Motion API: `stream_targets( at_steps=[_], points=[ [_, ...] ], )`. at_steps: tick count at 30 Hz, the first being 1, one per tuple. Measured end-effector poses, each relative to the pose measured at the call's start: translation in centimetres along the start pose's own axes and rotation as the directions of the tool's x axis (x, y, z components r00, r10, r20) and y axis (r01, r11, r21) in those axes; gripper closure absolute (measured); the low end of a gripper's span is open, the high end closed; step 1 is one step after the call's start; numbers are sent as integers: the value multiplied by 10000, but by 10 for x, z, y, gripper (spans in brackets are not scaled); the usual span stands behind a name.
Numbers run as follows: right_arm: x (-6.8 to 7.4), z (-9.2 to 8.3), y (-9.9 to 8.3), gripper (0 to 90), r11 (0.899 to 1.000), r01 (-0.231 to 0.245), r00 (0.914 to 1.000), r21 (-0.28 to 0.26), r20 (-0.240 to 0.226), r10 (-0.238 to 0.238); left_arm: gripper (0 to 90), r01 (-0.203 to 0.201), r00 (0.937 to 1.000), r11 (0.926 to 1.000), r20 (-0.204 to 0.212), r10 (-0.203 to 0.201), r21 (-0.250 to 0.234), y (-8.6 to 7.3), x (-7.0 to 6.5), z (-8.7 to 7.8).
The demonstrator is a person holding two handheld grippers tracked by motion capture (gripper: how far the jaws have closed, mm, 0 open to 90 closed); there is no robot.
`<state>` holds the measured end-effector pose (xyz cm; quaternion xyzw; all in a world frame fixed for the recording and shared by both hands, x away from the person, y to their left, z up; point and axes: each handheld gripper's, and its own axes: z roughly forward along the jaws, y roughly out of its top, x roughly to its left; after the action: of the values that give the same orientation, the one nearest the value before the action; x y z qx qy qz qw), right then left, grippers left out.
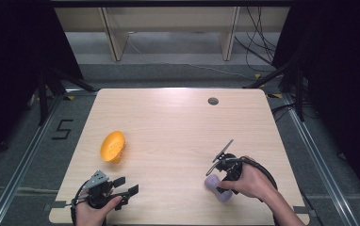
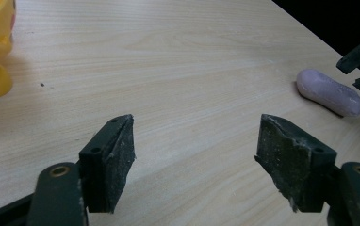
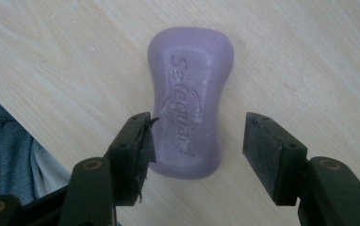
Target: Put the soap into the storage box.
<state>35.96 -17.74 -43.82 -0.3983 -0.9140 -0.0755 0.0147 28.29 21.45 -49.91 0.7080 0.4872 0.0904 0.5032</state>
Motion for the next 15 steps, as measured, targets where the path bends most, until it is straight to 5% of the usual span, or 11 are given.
stream_targets(
  at_steps=[15],
  points=[
    [4, 13, 13, 465, 9988, -360, 9993, 332, -67, 362, 274, -4, 10000, 10000, 95, 4, -41, 0, 0, 1]
  ],
)
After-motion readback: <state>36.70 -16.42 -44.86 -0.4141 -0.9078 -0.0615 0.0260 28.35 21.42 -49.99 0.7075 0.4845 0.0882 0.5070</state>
